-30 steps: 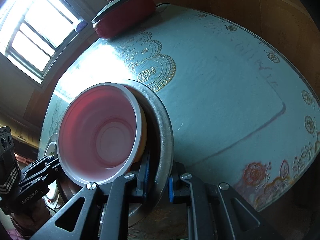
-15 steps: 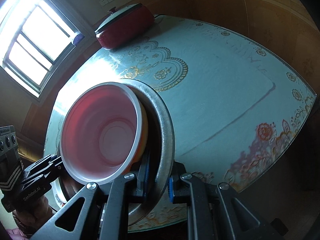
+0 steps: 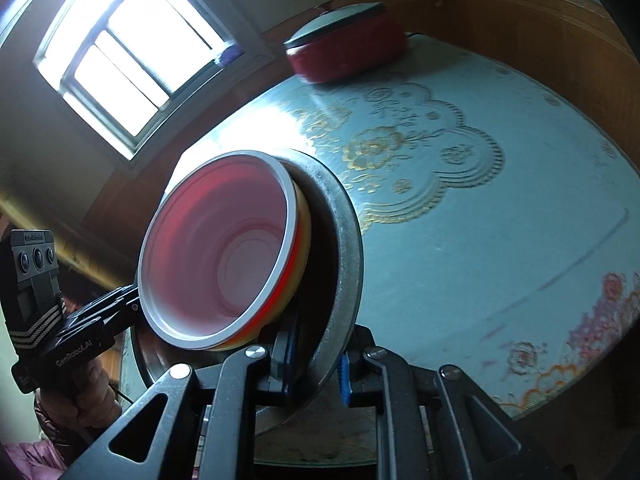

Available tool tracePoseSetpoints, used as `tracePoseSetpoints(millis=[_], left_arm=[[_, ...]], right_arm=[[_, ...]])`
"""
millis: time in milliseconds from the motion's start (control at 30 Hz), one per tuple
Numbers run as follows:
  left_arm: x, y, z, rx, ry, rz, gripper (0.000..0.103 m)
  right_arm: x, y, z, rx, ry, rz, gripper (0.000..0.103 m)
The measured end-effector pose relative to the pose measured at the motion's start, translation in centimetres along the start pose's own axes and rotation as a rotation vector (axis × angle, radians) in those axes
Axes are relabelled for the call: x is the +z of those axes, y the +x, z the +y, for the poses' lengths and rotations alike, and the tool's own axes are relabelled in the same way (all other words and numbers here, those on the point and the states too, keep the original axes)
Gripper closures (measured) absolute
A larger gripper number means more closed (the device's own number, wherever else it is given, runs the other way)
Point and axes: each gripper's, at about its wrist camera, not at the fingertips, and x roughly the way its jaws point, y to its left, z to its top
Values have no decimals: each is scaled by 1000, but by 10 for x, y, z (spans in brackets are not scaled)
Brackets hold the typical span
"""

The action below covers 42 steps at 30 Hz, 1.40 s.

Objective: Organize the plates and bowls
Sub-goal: 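Carry the steel bowl with both tools over the plate stack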

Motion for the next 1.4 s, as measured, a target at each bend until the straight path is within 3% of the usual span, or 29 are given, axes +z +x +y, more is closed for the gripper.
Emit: tracePoseSetpoints(millis=[233, 433, 667, 1067, 1400], left_arm=[[-25, -29, 20, 94, -104, -23, 86], [-42, -43, 42, 130, -185, -21, 86], [-52, -37, 68, 81, -222, 20, 86], [-48, -3, 100, -51, -144, 161, 84], [-43, 4, 107, -112, -94, 193, 84]], right_arm=[[-6, 19, 31, 83, -91, 68, 88], [-15, 36, 55, 111, -139, 117, 88], [-24, 50, 67, 65, -131, 128, 88], [-43, 64, 72, -86, 12, 100, 88], [-50, 66, 77, -154, 66, 60, 88]])
